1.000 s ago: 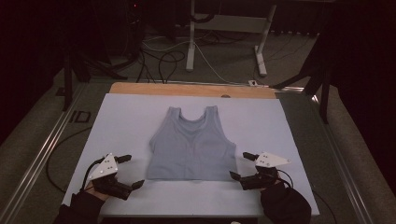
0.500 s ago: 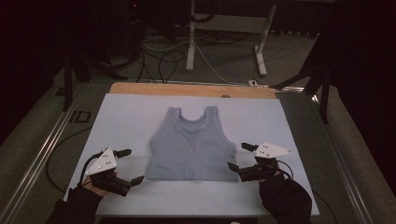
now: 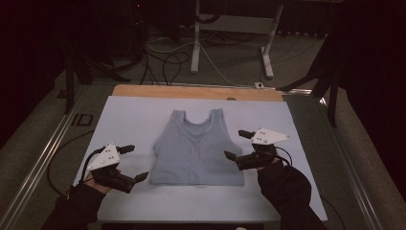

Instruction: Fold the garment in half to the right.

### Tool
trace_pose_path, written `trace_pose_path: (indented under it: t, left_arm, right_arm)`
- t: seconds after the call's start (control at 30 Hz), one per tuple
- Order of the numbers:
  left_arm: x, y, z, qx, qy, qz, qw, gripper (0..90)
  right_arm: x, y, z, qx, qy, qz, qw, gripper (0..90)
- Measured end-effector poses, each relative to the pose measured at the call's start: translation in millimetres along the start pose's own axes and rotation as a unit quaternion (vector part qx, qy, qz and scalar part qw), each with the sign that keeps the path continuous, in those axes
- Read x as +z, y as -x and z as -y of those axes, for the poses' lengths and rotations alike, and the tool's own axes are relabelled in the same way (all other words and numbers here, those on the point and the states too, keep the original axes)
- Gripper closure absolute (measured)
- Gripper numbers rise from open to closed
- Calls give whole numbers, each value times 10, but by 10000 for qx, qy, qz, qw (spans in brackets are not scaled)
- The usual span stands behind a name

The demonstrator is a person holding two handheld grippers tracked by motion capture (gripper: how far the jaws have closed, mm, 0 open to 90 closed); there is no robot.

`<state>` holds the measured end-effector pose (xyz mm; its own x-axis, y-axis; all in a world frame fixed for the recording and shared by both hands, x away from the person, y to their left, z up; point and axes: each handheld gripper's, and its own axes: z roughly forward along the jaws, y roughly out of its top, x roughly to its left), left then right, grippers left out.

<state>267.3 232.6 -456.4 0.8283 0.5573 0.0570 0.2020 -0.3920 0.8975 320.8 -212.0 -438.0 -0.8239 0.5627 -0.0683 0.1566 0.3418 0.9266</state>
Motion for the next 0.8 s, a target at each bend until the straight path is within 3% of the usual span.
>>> trace_pose_path:
  t: [0.4, 0.8]
  left_arm:
    - [54, -30, -121, -9, -156, -185, 9997, 5]
    - [158, -39, -163, -119, -397, -346, 9985, 5]
  right_arm:
    - [379, 98, -303, -140, 5, -185, 9997, 90]
    - [829, 106, -405, -133, -103, -421, 9990, 90]
